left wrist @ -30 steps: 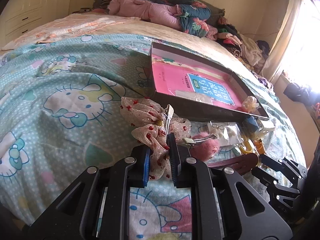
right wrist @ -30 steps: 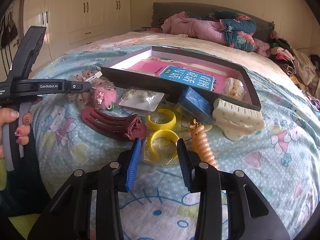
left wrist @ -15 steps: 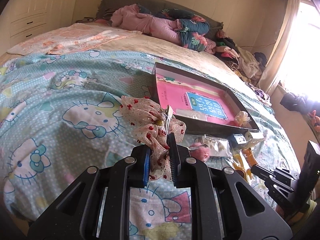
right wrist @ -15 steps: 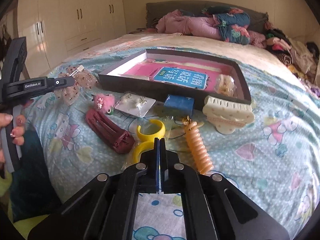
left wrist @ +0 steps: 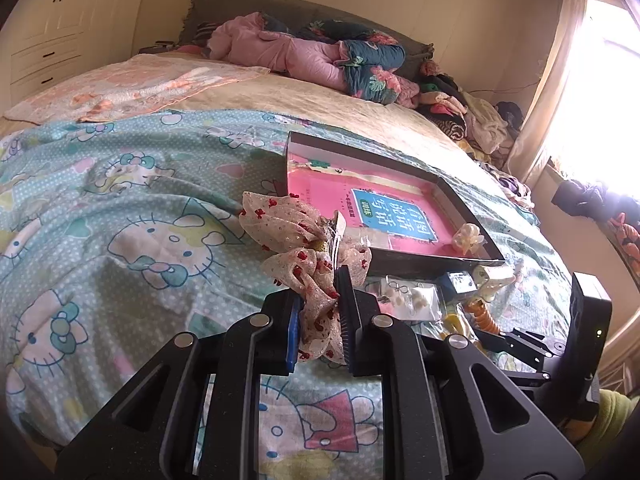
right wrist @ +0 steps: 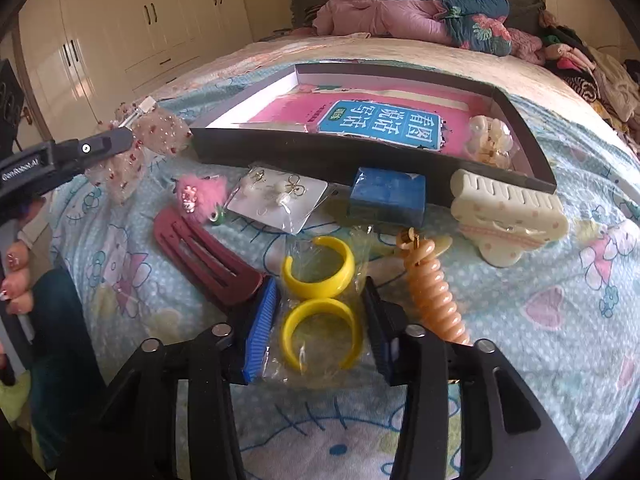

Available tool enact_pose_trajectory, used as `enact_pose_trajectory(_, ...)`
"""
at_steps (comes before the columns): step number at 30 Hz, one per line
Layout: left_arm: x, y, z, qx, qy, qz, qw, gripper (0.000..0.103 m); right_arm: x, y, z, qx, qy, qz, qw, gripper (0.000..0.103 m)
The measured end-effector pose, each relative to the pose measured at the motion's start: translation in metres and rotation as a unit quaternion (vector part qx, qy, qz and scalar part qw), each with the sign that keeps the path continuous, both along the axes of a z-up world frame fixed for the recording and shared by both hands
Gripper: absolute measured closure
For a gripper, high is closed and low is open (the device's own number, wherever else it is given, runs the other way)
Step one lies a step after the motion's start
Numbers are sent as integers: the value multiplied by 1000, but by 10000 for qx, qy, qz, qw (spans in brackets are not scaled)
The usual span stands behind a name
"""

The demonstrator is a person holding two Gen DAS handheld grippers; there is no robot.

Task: Organize jewelry
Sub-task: 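Carry the bow and bangles into the pink tray and open both tools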

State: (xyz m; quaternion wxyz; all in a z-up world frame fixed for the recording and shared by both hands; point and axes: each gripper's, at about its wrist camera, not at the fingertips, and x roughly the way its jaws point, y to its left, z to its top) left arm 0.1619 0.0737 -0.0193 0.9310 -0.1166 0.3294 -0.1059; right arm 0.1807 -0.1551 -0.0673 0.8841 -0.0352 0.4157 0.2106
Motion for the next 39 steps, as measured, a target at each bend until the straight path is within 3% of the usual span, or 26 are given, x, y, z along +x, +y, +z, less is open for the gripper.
enact_pose_trajectory(5, 4, -6, 2, 12, -30, -67, 10000, 93, -8, -3, 10, 36, -254, 85, 9996, 67)
enact_pose_trajectory(14, 22, -26, 11, 49, -127, -276, 9995, 93, -12, -37, 38, 265, -493, -230, 9982, 67)
enact_pose_trajectory(25, 49, -49, 14, 173, -174, -479, 9985, 93, 20, -58, 64, 263, -839, -470, 9950, 67)
enact_pose_trajectory(39, 84, -59, 13, 305, -167, -485, 9982, 93, 67, -49, 69, 237, -990, -506, 9935, 67)
